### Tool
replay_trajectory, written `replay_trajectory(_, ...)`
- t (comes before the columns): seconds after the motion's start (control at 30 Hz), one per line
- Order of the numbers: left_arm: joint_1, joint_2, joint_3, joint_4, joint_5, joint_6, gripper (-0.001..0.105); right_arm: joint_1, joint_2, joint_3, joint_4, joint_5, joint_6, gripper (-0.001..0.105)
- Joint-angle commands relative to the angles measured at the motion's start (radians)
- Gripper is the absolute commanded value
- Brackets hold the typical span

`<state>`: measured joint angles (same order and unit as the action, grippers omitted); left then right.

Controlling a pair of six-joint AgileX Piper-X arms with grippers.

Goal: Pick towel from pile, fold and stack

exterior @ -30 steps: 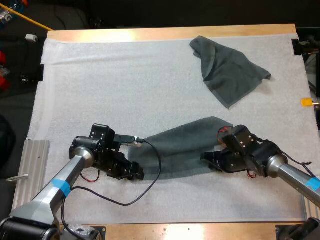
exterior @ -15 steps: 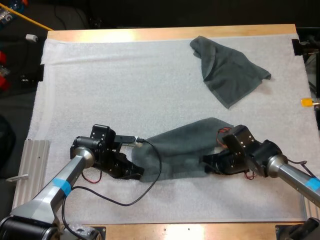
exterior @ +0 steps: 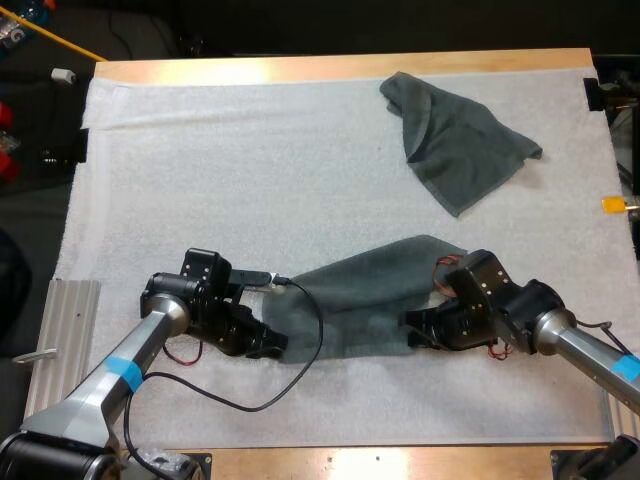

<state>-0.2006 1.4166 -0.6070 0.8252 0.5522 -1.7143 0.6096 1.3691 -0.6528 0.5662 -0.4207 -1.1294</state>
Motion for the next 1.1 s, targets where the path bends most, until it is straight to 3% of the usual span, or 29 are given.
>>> replay_trajectory(0.0,-0.01,0.002,-0.003,-0.005,-0.009,0.007,0.057,0.001,-0.009,0.0,0.009,-0.011,-0.016,0.0)
replay_trajectory(0.03,-0.019,0.0,-0.003,-0.003,-0.009,0.006,0.067,0.001,-0.009,0.0,0.009,-0.011,-0.018,0.0)
replay_trajectory(0.07,-0.029,0.0,-0.003,-0.002,-0.009,0.007,0.068,0.001,-0.009,0.0,0.009,-0.011,-0.018,0.0)
replay_trajectory(0.17,-0.091,-0.012,-0.003,0.003,-0.047,0.013,0.059,0.001,-0.009,0.0,0.009,-0.011,-0.018,0.0)
replay_trajectory(0.23,-0.153,-0.018,-0.003,-0.003,-0.152,0.01,0.052,0.001,-0.009,0.0,0.009,-0.011,-0.018,0.0)
replay_trajectory(0.4,-0.275,-0.018,-0.003,-0.054,-0.296,-0.015,0.052,0.001,-0.009,0.0,0.009,-0.009,-0.018,0.0)
replay_trajectory(0.57,-0.305,-0.018,-0.003,-0.078,-0.328,-0.035,0.044,0.001,-0.009,0.0,0.009,-0.009,-0.018,0.0)
replay_trajectory(0.73,-0.305,-0.018,-0.003,-0.11,-0.34,-0.045,0.006,0.001,-0.009,0.0,0.009,-0.009,-0.018,0.0)
replay_trajectory(0.77,-0.305,-0.018,-0.003,-0.115,-0.34,-0.049,0.003,0.001,-0.009,0.0,0.009,-0.009,-0.018,0.0)
replay_trajectory(1.07,-0.305,-0.114,-0.003,-0.048,-0.34,-0.054,0.0,0.001,-0.046,-0.01,0.013,-0.004,-0.071,0.0)
